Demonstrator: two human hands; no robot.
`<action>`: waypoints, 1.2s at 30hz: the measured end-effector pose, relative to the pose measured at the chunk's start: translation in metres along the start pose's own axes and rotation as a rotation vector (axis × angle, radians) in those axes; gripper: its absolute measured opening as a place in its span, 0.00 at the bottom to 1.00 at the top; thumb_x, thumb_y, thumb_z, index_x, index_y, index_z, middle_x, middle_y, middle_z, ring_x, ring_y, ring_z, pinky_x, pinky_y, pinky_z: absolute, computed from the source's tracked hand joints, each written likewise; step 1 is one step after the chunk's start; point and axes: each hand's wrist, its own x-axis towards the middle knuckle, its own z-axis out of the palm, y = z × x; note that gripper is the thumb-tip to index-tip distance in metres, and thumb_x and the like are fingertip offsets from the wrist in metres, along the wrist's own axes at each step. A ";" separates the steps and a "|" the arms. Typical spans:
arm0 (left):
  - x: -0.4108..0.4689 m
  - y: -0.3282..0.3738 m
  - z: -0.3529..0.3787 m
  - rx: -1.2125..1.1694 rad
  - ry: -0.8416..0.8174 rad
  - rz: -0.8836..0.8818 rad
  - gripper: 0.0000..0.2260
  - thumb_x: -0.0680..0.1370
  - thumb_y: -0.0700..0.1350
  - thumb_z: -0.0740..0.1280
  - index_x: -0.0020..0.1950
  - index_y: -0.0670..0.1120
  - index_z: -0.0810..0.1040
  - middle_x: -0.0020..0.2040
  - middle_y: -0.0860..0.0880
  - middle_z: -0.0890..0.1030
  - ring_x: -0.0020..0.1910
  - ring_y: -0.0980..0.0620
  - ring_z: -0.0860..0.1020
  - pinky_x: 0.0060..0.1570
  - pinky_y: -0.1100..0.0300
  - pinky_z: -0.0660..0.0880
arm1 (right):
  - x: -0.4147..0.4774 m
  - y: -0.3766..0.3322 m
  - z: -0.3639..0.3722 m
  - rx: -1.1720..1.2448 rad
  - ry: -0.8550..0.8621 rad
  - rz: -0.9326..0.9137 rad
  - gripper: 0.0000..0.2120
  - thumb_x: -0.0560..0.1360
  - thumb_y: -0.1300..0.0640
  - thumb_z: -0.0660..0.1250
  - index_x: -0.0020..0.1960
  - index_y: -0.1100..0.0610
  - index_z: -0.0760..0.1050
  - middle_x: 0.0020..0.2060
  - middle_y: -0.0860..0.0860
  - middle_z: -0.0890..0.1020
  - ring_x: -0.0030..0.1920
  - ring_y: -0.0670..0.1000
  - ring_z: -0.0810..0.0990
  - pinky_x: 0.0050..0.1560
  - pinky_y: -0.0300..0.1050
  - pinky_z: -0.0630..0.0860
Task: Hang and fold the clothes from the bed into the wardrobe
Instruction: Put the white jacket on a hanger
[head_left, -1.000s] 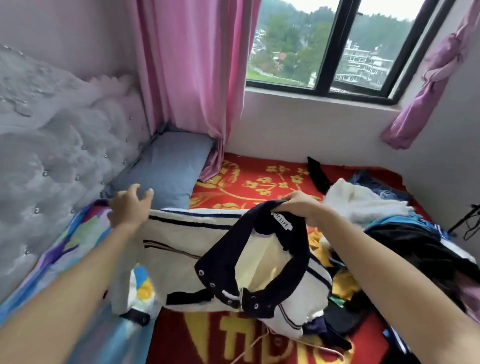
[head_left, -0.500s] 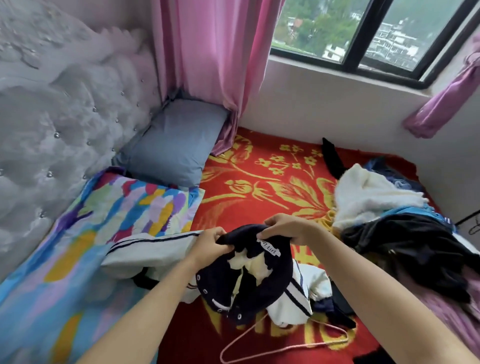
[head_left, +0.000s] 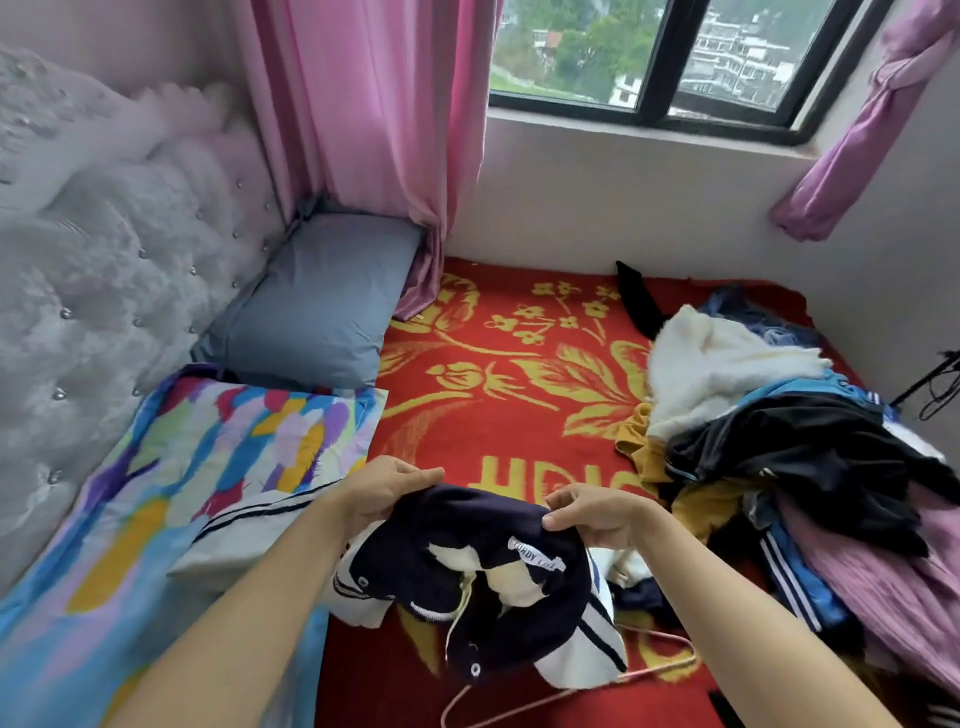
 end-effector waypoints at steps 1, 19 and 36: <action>0.000 0.004 0.001 0.043 0.051 0.004 0.21 0.66 0.58 0.72 0.37 0.40 0.79 0.34 0.43 0.74 0.33 0.50 0.72 0.34 0.62 0.67 | 0.000 -0.003 -0.001 0.004 0.030 -0.011 0.23 0.55 0.51 0.82 0.40 0.59 0.73 0.35 0.50 0.82 0.35 0.47 0.81 0.38 0.40 0.79; 0.007 0.071 -0.016 -0.262 0.828 0.196 0.20 0.72 0.39 0.73 0.28 0.43 0.64 0.30 0.46 0.63 0.31 0.50 0.63 0.30 0.59 0.63 | 0.040 -0.010 0.022 -1.074 1.493 -0.727 0.28 0.76 0.36 0.52 0.61 0.58 0.67 0.50 0.54 0.70 0.49 0.54 0.69 0.41 0.49 0.78; -0.027 0.131 -0.098 -0.448 0.933 0.323 0.14 0.70 0.41 0.75 0.32 0.43 0.71 0.43 0.42 0.76 0.43 0.47 0.75 0.47 0.53 0.74 | -0.017 -0.179 0.005 -0.463 1.304 -0.353 0.09 0.77 0.64 0.55 0.45 0.65 0.73 0.44 0.60 0.78 0.46 0.60 0.76 0.40 0.43 0.66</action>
